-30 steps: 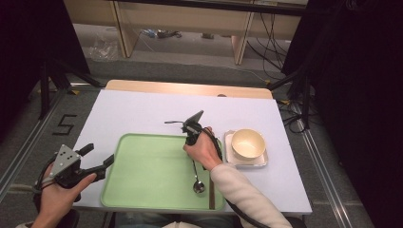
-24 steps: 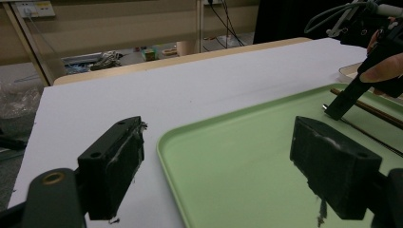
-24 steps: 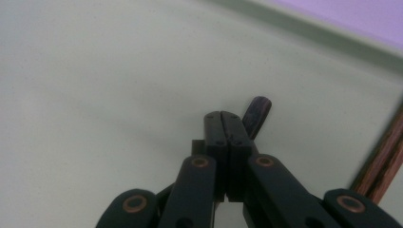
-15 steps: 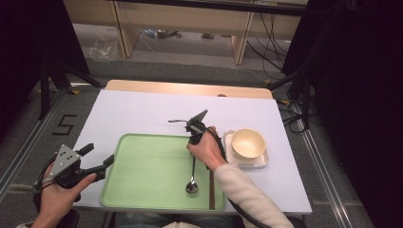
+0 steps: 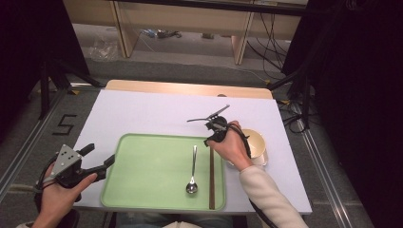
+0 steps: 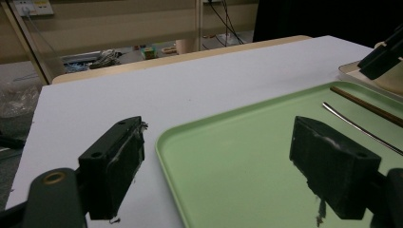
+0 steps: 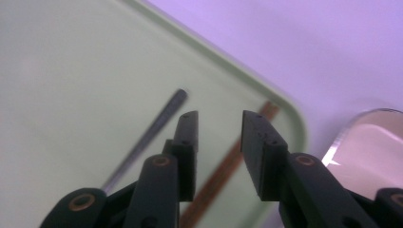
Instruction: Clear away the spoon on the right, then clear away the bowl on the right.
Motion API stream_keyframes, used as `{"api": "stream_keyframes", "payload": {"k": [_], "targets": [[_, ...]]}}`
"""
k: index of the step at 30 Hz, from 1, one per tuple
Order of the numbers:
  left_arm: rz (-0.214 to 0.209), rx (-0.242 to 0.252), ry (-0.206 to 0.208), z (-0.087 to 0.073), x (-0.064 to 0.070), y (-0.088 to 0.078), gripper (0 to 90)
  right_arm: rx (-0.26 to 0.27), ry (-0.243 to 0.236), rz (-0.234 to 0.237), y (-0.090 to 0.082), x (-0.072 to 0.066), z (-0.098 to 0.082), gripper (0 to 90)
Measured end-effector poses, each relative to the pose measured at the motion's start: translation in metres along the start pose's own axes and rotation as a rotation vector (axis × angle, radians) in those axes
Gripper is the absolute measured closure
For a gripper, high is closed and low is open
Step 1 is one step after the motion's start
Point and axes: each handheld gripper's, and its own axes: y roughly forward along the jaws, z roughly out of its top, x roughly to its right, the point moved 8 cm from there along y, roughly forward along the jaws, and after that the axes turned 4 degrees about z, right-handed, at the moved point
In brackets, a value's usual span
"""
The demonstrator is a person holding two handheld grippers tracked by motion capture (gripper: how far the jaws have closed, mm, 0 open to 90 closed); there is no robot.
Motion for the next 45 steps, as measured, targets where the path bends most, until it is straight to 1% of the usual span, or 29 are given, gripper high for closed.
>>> {"api": "stream_keyframes", "payload": {"k": [2, 4, 6, 7, 9, 10, 11, 12, 13, 14, 15, 17, 19, 20, 23, 26, 28, 29, 31, 32, 33, 36, 37, 38, 40, 41, 43, 44, 45], "targets": [[0.0, 0.001, -0.001, 0.0, 0.0, 0.001, 18.6, -0.017, -0.01, -0.006, -0.008, 0.009, -0.006, 62.9], [-0.002, 0.0, 0.0, 0.0, 0.001, 0.001, 18.6, -0.008, -0.016, -0.021, -0.015, 0.019, -0.01, 60.0], [-0.002, -0.003, 0.005, 0.0, 0.002, 0.002, 18.6, -0.01, -0.003, -0.028, -0.022, 0.028, -0.015, 58.2], [-0.002, -0.004, 0.005, 0.0, 0.002, 0.002, 18.6, -0.003, 0.001, -0.045, -0.026, 0.035, -0.018, 58.7], [-0.004, -0.001, 0.003, 0.0, 0.002, 0.003, 18.6, 0.032, 0.002, -0.028, -0.034, 0.044, -0.019, 56.0], [-0.002, -0.006, 0.005, 0.0, 0.002, 0.002, 18.6, 0.03, 0.025, -0.062, -0.039, 0.049, -0.022, 58.5], [-0.003, -0.006, 0.004, 0.0, 0.002, 0.003, 18.6, 0.084, 0.017, -0.05, -0.047, 0.052, -0.02, 60.4], [-0.002, -0.007, 0.005, 0.0, 0.002, 0.003, 18.5, 0.126, 0.059, -0.032, -0.054, 0.05, -0.018, 60.3], [-0.001, -0.008, 0.005, 0.0, 0.002, 0.003, 18.6, 0.133, 0.057, -0.054, -0.061, 0.051, -0.018, 58.3], [-0.002, -0.007, 0.004, 0.0, 0.002, 0.003, 18.5, 0.126, 0.036, -0.073, -0.065, 0.053, -0.019, 56.0], [-0.002, -0.008, 0.005, 0.0, 0.002, 0.003, 18.5, 0.123, 0.041, -0.085, -0.068, 0.054, -0.019, 54.9], [-0.003, -0.005, 0.004, 0.0, 0.002, 0.002, 18.5, 0.119, 0.044, -0.084, -0.075, 0.058, -0.021, 54.7], [0.0, -0.005, 0.004, 0.0, 0.002, 0.001, 18.5, 0.114, 0.052, -0.112, -0.08, 0.067, -0.024, 54.4], [0.0, -0.005, 0.003, 0.0, 0.002, 0.001, 18.5, 0.113, 0.081, -0.113, -0.081, 0.069, -0.026, 53.6], [-0.002, -0.006, 0.003, 0.0, 0.002, 0.002, 18.5, 0.093, 0.081, -0.138, -0.083, 0.082, -0.034, 52.2], [-0.001, -0.006, 0.002, 0.0, 0.002, 0.001, 18.5, 0.069, 0.118, -0.16, -0.083, 0.094, -0.042, 50.9], [-0.002, -0.005, 0.005, 0.0, 0.002, 0.0, 18.5, 0.057, 0.123, -0.169, -0.083, 0.104, -0.046, 49.8], [0.0, -0.004, 0.002, 0.0, 0.002, 0.0, 18.5, 0.056, 0.146, -0.17, -0.082, 0.107, -0.048, 49.7], [0.003, -0.004, 0.0, 0.0, 0.002, -0.001, 18.5, 0.041, 0.157, -0.177, -0.08, 0.113, -0.051, 48.8], [0.004, -0.003, 0.001, 0.0, 0.002, -0.001, 18.5, 0.034, 0.145, -0.181, -0.08, 0.115, -0.052, 48.4], [0.004, -0.004, 0.0, 0.0, 0.002, -0.001, 18.5, 0.028, 0.175, -0.18, -0.079, 0.115, -0.054, 48.2], [0.007, -0.007, 0.0, -0.001, 0.002, 0.0, 18.5, -0.007, 0.204, -0.169, -0.077, 0.12, -0.057, 47.3], [0.009, -0.009, 0.002, -0.002, 0.001, -0.001, 18.5, -0.016, 0.191, -0.169, -0.076, 0.124, -0.058, 47.2], [0.009, -0.009, 0.003, -0.002, 0.001, -0.001, 18.5, -0.023, 0.205, -0.176, -0.075, 0.125, -0.058, 47.2], [0.011, -0.004, 0.001, 0.0, 0.001, -0.001, 18.5, -0.03, 0.185, -0.178, -0.073, 0.132, -0.06, 47.2], [0.008, -0.003, 0.001, 0.0, 0.001, -0.001, 18.5, -0.036, 0.209, -0.161, -0.072, 0.131, -0.06, 47.2], [0.001, -0.009, 0.005, -0.001, 0.002, 0.0, 18.5, -0.048, 0.216, -0.161, -0.07, 0.134, -0.061, 47.7], [-0.001, -0.003, 0.006, 0.0, 0.002, 0.001, 18.5, -0.052, 0.202, -0.167, -0.069, 0.136, -0.063, 47.9], [-0.002, -0.001, 0.006, 0.0, 0.003, 0.001, 18.5, -0.065, 0.217, -0.162, -0.067, 0.136, -0.064, 48.1]]}}
